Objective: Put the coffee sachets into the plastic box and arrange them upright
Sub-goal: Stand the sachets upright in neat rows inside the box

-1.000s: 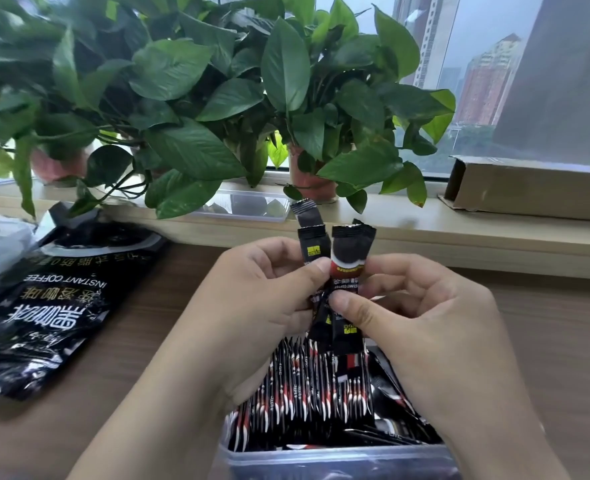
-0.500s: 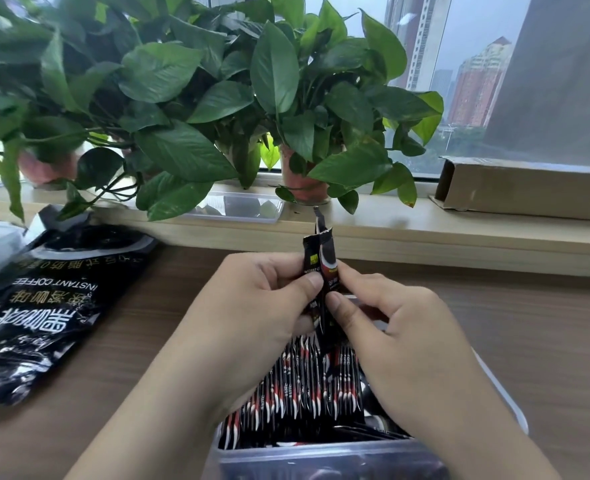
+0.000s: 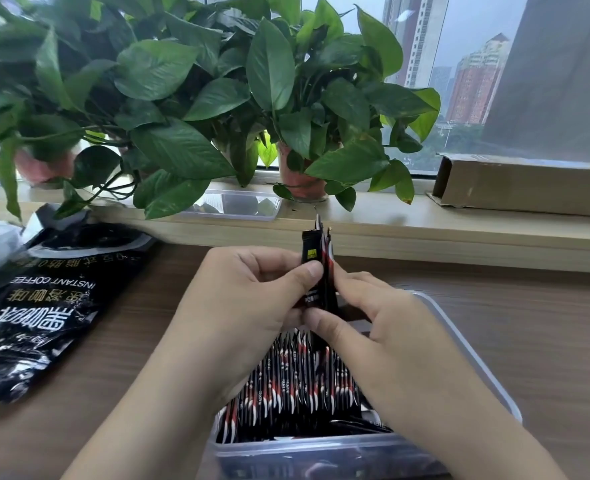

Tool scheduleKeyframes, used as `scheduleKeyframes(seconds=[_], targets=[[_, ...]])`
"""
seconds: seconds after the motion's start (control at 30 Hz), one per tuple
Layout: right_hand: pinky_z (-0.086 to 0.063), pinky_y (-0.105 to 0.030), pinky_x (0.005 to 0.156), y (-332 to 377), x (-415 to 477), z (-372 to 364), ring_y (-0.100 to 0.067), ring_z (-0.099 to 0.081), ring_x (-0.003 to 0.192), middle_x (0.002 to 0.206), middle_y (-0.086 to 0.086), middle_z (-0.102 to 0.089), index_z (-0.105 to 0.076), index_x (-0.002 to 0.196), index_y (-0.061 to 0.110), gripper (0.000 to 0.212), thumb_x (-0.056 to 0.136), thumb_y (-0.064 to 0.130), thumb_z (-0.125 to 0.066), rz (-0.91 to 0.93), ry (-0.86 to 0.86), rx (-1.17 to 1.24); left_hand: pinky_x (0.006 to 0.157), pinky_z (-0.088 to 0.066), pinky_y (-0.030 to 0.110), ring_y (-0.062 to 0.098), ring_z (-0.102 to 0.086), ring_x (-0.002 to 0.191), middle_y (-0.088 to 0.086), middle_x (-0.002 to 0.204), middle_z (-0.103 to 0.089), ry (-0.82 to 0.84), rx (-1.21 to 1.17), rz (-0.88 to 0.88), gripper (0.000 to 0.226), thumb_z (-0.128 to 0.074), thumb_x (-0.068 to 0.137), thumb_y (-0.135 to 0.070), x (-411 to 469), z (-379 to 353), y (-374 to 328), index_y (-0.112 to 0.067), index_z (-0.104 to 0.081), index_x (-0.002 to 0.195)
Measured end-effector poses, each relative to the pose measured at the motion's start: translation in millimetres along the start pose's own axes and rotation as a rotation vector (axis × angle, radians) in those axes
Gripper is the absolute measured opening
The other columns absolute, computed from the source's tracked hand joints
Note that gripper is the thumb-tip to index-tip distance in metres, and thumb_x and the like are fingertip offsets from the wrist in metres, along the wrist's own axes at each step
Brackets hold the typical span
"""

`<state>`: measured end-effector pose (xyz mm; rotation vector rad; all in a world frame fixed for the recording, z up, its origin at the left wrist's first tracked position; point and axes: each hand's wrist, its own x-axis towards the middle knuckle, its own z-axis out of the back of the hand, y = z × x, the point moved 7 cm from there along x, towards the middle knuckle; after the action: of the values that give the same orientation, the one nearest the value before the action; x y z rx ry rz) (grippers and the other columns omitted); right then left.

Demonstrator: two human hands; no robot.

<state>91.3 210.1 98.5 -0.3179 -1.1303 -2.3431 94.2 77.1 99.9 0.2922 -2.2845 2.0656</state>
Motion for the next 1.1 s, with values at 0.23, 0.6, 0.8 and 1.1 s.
scheduleKeyframes(seconds=[0.23,0.6,0.8,1.1], targets=[[-0.059,-0.035,0.081,-11.8,-2.5,6.4,-0.010,-0.073,0.081,0.090,0.008,-0.072,-0.074,0.110,0.041,0.032,0.092,0.016,-0.067,-0.130,-0.039,0.322,0.057,-0.058,0.028,0.017,-0.066,0.057,0.011,0.064,-0.067,0.015,0.022,0.016,0.024,-0.067,0.090,-0.005,1.0,-0.4,-0.5,-0.008,-0.066,0.066],[-0.061,-0.024,0.072,-23.6,-3.1,8.3,-0.010,-0.076,0.082,0.088,0.006,-0.079,-0.080,0.096,0.031,0.029,0.091,0.007,-0.065,-0.251,-0.080,0.637,0.071,-0.057,0.035,0.017,-0.065,0.066,0.002,0.071,-0.073,0.156,0.242,-0.091,0.022,-0.070,0.087,-0.012,-3.7,-7.8,-5.8,-0.022,-0.077,0.069],[-0.061,-0.028,0.067,-27.3,-2.5,7.9,-0.020,-0.076,0.081,0.090,-0.005,-0.079,-0.080,0.097,0.016,0.019,0.083,0.015,-0.067,-0.296,-0.083,0.835,0.082,-0.061,0.048,0.039,-0.074,0.088,0.017,0.090,-0.077,0.171,0.224,-0.087,0.013,-0.069,0.087,-0.015,-2.8,-10.8,-1.9,-0.020,-0.081,0.084],[-0.061,-0.030,0.064,-33.7,-4.5,17.7,-0.017,-0.076,0.076,0.083,-0.003,-0.079,-0.081,0.086,0.016,0.020,0.092,0.007,-0.064,-0.301,-0.226,0.758,0.087,-0.058,0.055,0.042,-0.073,0.088,0.020,0.088,-0.077,0.126,0.173,-0.038,0.014,-0.068,0.090,-0.011,-2.0,-11.1,5.3,-0.015,-0.079,0.083]])
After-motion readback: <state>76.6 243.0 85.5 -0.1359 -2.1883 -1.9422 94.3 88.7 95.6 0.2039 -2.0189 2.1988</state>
